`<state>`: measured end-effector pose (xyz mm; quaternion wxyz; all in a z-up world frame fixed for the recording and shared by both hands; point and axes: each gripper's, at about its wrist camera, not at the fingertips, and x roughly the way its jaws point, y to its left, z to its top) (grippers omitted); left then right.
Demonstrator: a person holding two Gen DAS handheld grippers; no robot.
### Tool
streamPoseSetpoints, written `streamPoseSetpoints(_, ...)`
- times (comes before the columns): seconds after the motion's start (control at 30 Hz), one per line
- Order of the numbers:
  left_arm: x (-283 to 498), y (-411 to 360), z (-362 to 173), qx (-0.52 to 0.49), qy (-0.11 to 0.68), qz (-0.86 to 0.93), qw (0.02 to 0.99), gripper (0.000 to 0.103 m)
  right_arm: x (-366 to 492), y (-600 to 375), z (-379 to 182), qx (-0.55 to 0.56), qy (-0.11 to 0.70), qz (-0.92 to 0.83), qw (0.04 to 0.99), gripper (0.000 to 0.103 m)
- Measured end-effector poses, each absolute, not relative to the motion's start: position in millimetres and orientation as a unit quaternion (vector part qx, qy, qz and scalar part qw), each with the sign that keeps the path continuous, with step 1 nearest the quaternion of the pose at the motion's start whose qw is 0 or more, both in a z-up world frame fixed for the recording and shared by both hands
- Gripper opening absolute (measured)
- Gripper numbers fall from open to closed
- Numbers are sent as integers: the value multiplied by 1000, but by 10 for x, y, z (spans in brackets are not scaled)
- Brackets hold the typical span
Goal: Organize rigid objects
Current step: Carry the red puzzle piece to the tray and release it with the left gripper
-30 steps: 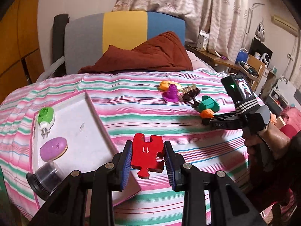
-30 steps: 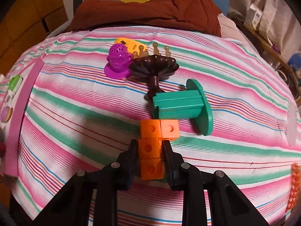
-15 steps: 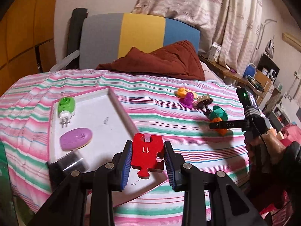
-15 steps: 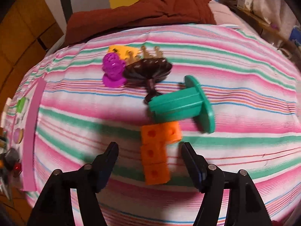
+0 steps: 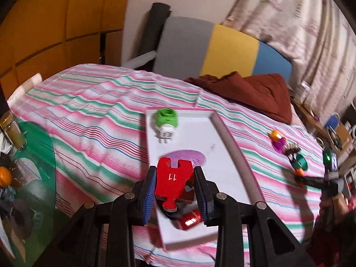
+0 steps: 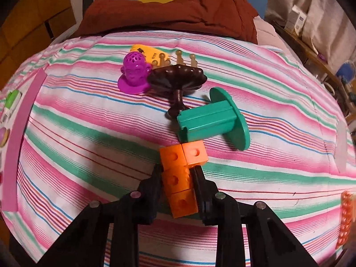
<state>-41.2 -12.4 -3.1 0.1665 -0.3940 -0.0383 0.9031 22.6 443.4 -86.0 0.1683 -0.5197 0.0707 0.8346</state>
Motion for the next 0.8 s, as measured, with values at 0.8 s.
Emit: streamPoseSetpoints(0.8,-1970,653,-801,-539,-75,823,162,34,153,4393,-894,-521,62,835,167,28)
